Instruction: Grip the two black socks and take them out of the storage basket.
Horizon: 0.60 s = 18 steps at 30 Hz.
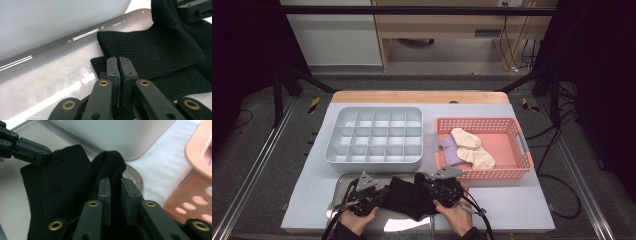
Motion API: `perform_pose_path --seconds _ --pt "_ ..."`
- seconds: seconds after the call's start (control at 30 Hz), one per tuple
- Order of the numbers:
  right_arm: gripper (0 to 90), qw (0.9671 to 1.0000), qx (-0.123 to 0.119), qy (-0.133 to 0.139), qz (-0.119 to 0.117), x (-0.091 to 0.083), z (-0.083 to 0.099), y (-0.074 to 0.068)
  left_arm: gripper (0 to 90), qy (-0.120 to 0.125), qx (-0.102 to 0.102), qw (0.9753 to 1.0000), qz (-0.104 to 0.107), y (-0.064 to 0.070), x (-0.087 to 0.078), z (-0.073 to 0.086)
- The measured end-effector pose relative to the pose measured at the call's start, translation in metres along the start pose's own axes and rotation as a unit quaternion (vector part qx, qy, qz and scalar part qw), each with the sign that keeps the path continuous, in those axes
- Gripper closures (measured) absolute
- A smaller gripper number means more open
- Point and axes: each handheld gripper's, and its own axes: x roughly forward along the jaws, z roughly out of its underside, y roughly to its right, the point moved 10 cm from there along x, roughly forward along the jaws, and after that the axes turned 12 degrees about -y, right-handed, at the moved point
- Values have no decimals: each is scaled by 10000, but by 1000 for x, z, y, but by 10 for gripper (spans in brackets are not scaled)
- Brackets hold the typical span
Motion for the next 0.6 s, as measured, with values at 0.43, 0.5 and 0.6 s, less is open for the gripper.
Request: perform_pose_path --seconds 0.43,0.5,0.6 --pt "715 9983 229 515 -179 -54 21 17 654 282 -95 9995 -73 -7 -22 7" --pt "721 9989 238 363 -175 -55 34 20 643 175 -88 9998 -69 -6 -22 18" --pt "730 9990 317 183 -259 -52 50 19 644 -1 -13 9999 -133 -2 -18 30"
